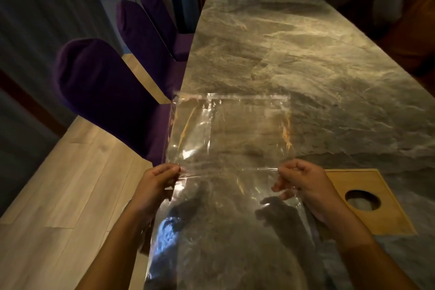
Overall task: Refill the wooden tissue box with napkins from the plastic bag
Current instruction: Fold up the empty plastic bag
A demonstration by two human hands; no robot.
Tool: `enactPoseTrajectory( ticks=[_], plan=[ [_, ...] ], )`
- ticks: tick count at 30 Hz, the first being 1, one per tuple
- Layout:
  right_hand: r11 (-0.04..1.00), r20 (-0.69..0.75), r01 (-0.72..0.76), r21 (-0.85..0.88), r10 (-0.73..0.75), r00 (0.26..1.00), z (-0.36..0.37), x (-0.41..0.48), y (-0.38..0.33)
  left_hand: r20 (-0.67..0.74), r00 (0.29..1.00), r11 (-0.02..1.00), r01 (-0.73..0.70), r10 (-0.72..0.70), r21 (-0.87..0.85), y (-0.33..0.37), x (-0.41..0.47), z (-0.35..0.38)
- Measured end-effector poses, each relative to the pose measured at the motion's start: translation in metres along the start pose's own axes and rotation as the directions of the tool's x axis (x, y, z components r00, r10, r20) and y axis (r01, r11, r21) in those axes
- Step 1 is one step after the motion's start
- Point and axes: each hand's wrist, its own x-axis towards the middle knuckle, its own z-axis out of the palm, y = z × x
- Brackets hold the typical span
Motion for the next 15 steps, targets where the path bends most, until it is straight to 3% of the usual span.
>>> enactPoseTrajectory(
  ticks=[8, 15],
  plan=[
    [0.996, 0.090, -0.070, 0.049, 0.065, 0.994, -0.021, 0.000, 0.000, 0.096, 0.994, 0.997, -0.061, 0.056, 0.054, 0.001, -0.003, -0.009],
    [0.995, 0.099, 0.069, -0.075, -0.062, 0.993, -0.033, 0.010, -0.021, 0.116, 0.960, 0.952, -0.270, 0.255, 0.143, 0.012, 0.004, -0.004]
  ],
)
